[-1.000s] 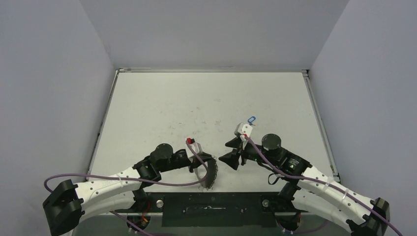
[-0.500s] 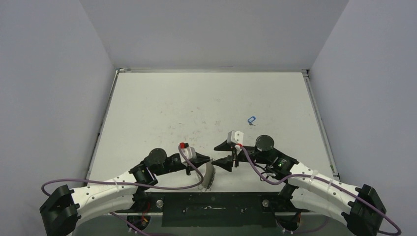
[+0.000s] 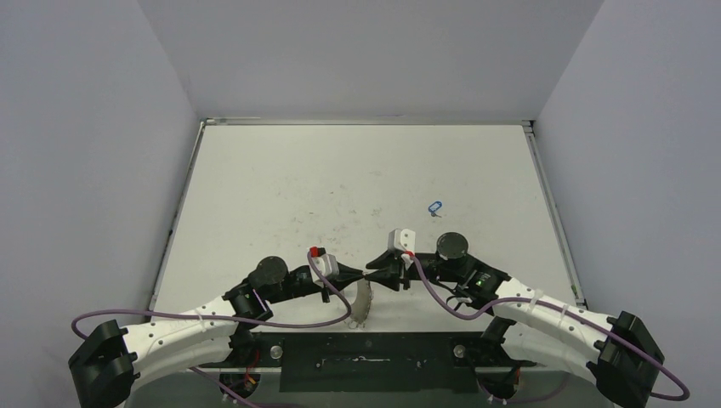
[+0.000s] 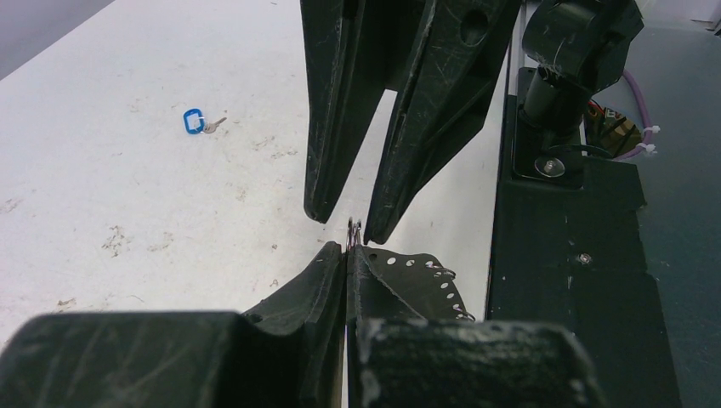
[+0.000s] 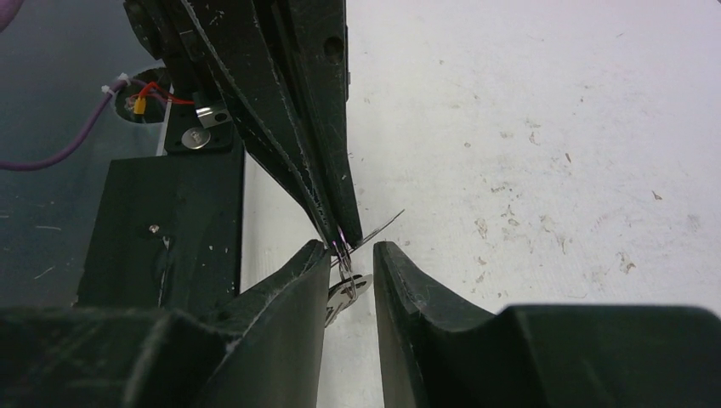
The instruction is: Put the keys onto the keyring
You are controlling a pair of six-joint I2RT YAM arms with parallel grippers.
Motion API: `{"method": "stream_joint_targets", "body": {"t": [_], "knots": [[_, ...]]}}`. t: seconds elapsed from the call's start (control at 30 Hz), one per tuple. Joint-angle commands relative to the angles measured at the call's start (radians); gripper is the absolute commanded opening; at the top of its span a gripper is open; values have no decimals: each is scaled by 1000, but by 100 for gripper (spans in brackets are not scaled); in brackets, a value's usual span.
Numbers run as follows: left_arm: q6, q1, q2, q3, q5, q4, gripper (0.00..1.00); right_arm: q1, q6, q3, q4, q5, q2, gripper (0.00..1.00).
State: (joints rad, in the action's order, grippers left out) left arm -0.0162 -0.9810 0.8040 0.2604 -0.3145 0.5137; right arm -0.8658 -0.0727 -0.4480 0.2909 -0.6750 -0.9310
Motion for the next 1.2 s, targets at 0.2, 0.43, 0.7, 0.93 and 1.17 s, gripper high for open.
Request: {"method": "stream_joint_targets", "body": {"t": [0.2,0.43,0.7,0.93,1.17], "knots": [[-13,-5,-17,23,-13,57,0,-9,-33,-7,73,-75,-40,12],[-23,-5,-26,26,-5,25,0,-9,-39,-34,19,-47,-27,0],[-91,-4,-104,38,35,-102,24,-10,-85,-190,-332,23,-35,0],[-138,-5,-135,65,54,-185,32,-19,-106,-423,-700,89,-170,0],[-164,-5,-101,75,39,-176,37,-47,-150,-605,-946,111,-269,0]]}}
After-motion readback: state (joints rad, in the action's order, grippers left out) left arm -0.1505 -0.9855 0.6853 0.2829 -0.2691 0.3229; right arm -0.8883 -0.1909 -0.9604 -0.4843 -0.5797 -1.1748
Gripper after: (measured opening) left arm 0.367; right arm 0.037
